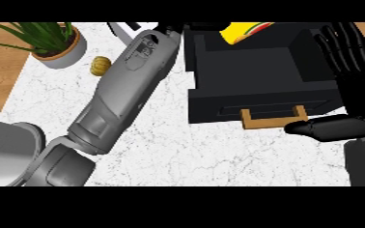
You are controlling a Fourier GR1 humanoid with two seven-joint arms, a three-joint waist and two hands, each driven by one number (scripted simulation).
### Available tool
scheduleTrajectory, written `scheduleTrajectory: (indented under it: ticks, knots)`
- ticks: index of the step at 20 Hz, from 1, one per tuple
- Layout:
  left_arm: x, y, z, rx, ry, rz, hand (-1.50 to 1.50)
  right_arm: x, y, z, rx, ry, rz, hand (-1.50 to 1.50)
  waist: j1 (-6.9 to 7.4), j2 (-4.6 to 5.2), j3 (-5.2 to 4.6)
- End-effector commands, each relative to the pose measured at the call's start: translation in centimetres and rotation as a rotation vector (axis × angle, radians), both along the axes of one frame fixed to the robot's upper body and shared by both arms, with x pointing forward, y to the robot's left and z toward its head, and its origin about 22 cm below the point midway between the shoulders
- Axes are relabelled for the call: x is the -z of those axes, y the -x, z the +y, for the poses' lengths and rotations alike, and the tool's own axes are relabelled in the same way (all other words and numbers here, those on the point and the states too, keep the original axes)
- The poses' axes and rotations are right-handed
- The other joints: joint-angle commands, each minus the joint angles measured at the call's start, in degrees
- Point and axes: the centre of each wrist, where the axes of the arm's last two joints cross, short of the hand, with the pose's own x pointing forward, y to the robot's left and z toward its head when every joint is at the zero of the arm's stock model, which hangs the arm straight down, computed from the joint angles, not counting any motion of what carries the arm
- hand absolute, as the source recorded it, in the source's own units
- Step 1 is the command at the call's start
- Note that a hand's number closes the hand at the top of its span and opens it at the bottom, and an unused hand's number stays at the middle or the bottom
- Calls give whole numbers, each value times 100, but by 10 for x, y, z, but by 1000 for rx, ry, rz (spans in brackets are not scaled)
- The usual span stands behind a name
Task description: Pick up the cup, place it into the drawer and close the drawer
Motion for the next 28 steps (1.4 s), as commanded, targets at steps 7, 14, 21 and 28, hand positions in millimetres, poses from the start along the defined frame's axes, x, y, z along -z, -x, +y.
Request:
scheduleTrajectory:
  ticks: [7,14,21,28]
  knots:
    - [26,-4,-5,33,-225,160,150,-23,-12,17,-72,13,-29,-150,-466,130,4]
    - [55,1,4,46,-233,203,-150,-16,-15,28,-144,21,-38,-150,-805,207,3]
    - [47,3,1,79,-7,173,-150,-19,-21,59,-415,-19,-18,150,-877,227,-3]
    - [33,4,-3,93,192,59,-150,-17,-18,78,-676,218,101,150,-612,143,-17]
